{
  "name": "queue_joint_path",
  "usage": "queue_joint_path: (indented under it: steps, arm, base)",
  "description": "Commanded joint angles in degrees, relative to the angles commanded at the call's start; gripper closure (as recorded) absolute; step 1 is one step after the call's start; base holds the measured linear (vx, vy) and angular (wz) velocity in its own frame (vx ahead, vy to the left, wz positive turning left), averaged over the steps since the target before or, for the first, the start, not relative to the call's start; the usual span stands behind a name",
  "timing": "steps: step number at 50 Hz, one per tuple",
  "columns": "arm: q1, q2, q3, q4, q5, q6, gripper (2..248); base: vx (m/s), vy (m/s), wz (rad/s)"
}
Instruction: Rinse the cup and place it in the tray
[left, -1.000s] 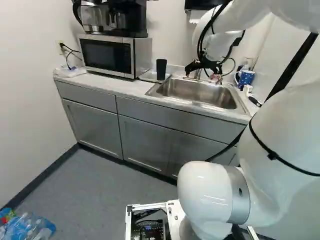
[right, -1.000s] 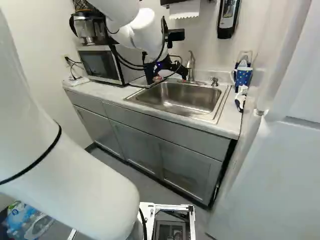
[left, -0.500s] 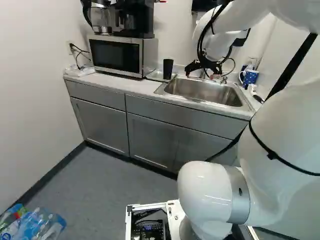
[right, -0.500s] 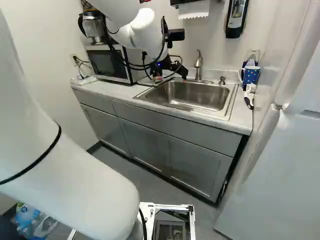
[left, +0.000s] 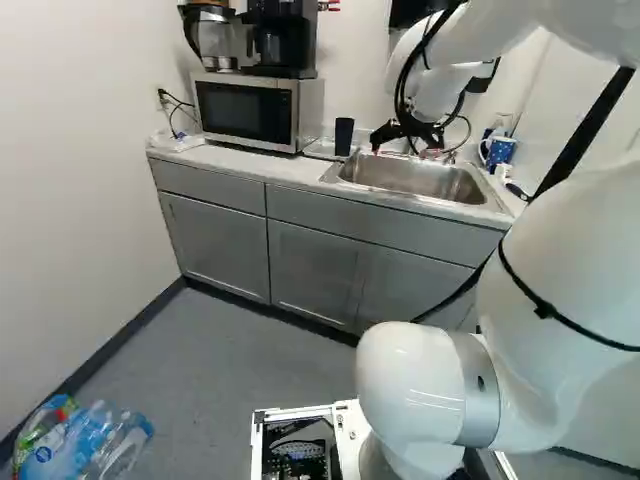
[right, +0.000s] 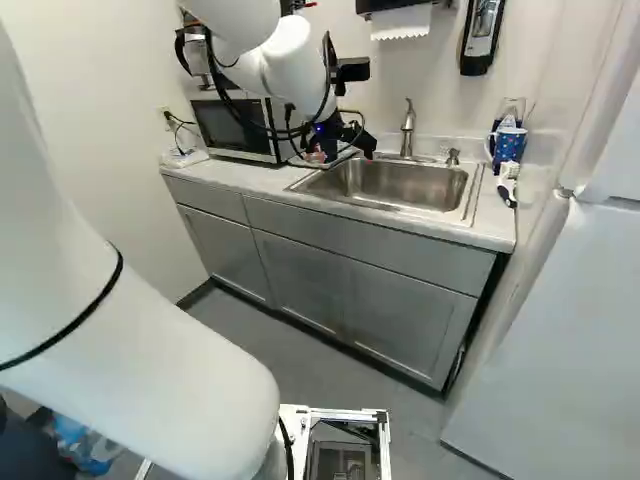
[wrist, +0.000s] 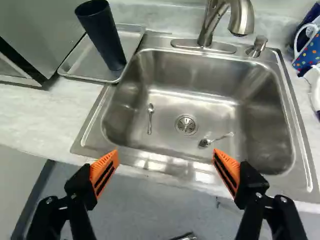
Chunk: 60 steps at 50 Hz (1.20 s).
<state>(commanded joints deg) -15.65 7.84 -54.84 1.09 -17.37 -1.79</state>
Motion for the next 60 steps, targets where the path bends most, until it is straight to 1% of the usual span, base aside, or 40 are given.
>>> queue_joint_path:
  steps: [13,60]
  arm:
    - [0.0,0.0,0.0,0.0,0.0,0.0,3]
    - [0.0,0.0,0.0,0.0,0.0,0.0,3]
  base:
    - [-0.105,0.094,-0.036]
    - [-0.116,0.079,-0.152]
